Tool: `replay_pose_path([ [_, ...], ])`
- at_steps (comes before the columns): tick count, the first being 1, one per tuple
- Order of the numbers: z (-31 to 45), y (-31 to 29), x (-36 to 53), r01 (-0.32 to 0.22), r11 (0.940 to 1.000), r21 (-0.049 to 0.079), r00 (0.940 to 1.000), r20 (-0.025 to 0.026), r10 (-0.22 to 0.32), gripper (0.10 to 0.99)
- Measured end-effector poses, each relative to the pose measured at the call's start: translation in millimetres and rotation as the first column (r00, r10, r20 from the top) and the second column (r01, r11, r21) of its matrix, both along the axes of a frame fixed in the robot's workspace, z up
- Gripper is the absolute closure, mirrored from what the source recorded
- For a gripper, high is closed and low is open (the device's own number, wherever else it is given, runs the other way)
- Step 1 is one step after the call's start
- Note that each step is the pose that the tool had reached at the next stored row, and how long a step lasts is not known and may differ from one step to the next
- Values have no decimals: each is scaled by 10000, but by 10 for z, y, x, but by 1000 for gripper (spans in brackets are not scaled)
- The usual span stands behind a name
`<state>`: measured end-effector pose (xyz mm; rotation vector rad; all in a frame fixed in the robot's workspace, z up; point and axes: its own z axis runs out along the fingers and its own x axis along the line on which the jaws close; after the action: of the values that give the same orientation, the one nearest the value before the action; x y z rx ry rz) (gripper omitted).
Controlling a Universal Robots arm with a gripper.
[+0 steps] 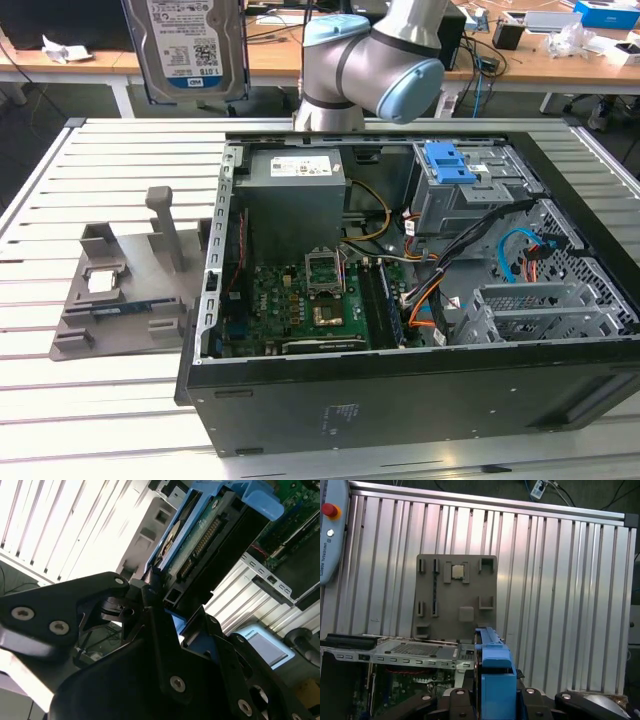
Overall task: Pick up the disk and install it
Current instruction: 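Pick up the disk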
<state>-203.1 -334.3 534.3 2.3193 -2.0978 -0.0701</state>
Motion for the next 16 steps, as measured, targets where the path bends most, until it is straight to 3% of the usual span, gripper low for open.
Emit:
replay_pose_path([
  [12,-150,0,177,0,10000,0,10000,1,0,718],
  [16,-249,0,263,-1,10000,1,10000,1,1,718],
])
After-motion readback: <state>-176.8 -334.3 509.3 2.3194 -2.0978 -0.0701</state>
